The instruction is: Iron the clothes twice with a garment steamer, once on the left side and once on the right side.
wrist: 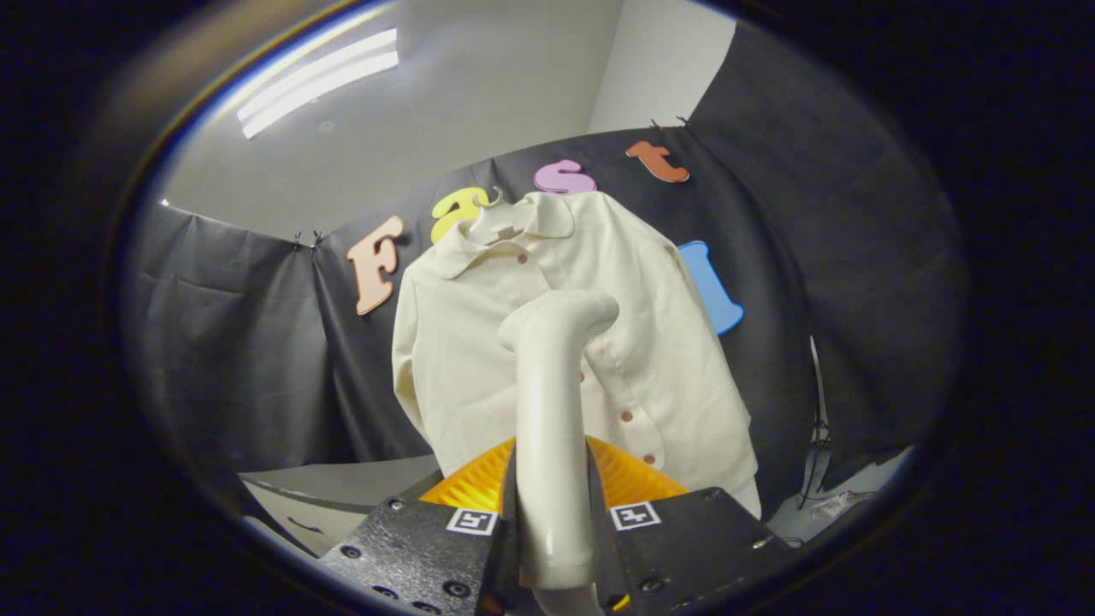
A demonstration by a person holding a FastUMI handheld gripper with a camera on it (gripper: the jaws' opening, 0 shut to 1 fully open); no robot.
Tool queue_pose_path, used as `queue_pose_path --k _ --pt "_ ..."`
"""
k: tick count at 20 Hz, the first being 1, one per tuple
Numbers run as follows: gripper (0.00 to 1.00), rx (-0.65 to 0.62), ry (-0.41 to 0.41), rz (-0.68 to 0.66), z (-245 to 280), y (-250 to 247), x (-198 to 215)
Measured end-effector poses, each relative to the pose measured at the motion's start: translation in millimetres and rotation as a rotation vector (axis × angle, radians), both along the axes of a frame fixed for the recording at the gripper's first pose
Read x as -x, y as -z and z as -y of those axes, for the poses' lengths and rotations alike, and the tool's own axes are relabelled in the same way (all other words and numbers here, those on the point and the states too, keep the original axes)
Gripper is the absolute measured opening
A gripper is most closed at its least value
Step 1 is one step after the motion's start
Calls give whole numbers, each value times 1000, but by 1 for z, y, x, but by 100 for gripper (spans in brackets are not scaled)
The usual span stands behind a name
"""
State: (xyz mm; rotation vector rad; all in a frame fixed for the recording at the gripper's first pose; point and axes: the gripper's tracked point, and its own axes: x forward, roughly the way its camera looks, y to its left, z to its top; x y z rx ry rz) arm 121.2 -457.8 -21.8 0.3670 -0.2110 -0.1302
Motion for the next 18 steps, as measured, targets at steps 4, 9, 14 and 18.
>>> queue_pose_path --k 4,9,14,18 --pt "33 72 52 30 25 -48 -26" --pt "33 55 62 33 57 -84 -74" --pt "33 15 33 59 78 -92 -107" --pt "33 -14 -9 52 81 -70 -118"
